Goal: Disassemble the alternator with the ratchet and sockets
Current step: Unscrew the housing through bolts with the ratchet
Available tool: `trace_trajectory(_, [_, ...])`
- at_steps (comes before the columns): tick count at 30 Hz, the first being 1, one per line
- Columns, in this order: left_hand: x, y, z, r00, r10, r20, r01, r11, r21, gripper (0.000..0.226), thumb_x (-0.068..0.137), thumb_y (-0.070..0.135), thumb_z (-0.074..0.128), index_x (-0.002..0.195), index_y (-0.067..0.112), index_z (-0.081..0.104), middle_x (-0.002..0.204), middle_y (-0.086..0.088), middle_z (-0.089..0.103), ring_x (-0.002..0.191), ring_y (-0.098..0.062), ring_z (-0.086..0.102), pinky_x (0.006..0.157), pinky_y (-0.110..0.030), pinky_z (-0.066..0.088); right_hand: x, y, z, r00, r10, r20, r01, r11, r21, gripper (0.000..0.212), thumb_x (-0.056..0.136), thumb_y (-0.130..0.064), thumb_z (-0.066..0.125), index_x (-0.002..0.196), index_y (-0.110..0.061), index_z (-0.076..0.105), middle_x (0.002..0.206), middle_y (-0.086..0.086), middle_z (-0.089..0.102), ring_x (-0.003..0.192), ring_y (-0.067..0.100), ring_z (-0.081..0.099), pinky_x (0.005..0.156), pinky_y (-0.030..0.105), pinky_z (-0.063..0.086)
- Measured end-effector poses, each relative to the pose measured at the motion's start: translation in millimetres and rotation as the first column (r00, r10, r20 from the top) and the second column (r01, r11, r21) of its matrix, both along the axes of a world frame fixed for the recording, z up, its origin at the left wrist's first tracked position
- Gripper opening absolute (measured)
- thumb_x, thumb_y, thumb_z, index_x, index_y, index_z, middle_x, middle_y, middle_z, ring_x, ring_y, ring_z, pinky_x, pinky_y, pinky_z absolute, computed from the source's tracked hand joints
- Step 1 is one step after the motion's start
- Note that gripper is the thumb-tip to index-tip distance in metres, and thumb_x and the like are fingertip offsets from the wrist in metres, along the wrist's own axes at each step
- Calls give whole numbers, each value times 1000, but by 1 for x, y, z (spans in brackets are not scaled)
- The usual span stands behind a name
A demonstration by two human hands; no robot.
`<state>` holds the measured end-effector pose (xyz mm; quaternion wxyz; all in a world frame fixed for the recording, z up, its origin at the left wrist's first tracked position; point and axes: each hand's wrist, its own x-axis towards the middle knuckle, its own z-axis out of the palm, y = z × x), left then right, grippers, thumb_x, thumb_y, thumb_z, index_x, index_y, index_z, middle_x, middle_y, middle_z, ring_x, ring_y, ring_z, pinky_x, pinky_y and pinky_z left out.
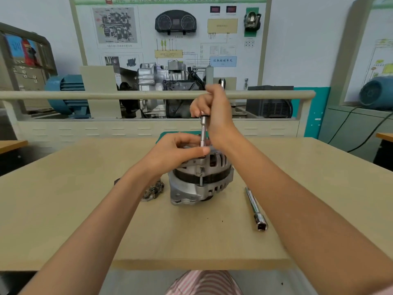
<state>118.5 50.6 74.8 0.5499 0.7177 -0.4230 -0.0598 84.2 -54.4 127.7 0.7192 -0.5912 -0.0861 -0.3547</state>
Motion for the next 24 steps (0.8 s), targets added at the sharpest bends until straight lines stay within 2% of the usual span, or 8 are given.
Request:
trace_trajectory(3, [-2,-1,1,999,-3,-33,2,1000,-21,11,78,18,74,87,25,73,80,9,75,76,0,69,63,-8,48,3,-3,-3,991,119,61,-126,982,139,59,95,-16,29,36,-15,30,38,2,34,46,17,35,65,30,38])
trace_trajectory(6, [-3,0,2,1000,13,-6,-13,1000,-21,23,80,0,69,70,21,71,63,5,70,60,-1,63,54,-9,45,-5,10,-20,937,-260,232,322,900,-294,41,87,-18,36,46,-17,36,50,-4,39,55,11,39,67,27,35])
trace_trajectory(10, [-3,-6,3,980,143,137,-146,989,7,22,81,-6,57,71,13,58,69,-9,60,61,-7,53,54,-23,43,-7,23,-40,302,-748,591,787,-154,-597,27,80,-30,43,67,-12,59,72,3,53,73,21,46,80,34,29])
trace_trajectory(13, [-4,-7,1,989,143,49,-143,990,-2,12,77,8,71,74,18,63,72,-3,67,64,-3,61,62,-23,51,-3,13,-16,697,-651,299,647,393,-653,38,88,-25,43,52,-15,47,53,-5,43,54,12,38,71,31,34])
trace_trajectory(16, [-2,-4,1,998,48,-45,-48,999,1,7,78,22,75,85,24,72,79,5,73,74,-4,66,61,-11,49,-4,3,2,1000,5,12,-3,990,-138,56,95,-17,33,39,-14,34,38,0,35,45,15,35,62,27,41])
trace_trajectory(19, [-5,-6,-2,998,63,-28,-64,997,-47,8,79,15,74,86,20,74,81,3,74,75,-4,66,64,-11,51,-4,2,-4,976,189,103,-196,978,64,63,96,-15,28,33,-18,35,36,0,37,47,17,39,72,24,47])
trace_trajectory(22, [-8,-7,-4,993,110,48,-107,992,-71,19,79,-2,68,73,16,69,66,5,70,63,-1,65,58,-15,51,-9,14,-19,952,-184,244,236,951,-202,47,93,-15,33,46,-12,42,48,3,42,52,12,41,67,20,41])
trace_trajectory(24, [-5,-8,-2,976,175,134,-169,984,-49,19,80,-10,60,71,6,64,63,-5,66,60,-3,59,53,-29,48,-9,21,-37,624,-633,459,768,385,-512,31,85,-24,37,60,-12,51,62,3,48,65,14,42,74,25,34])
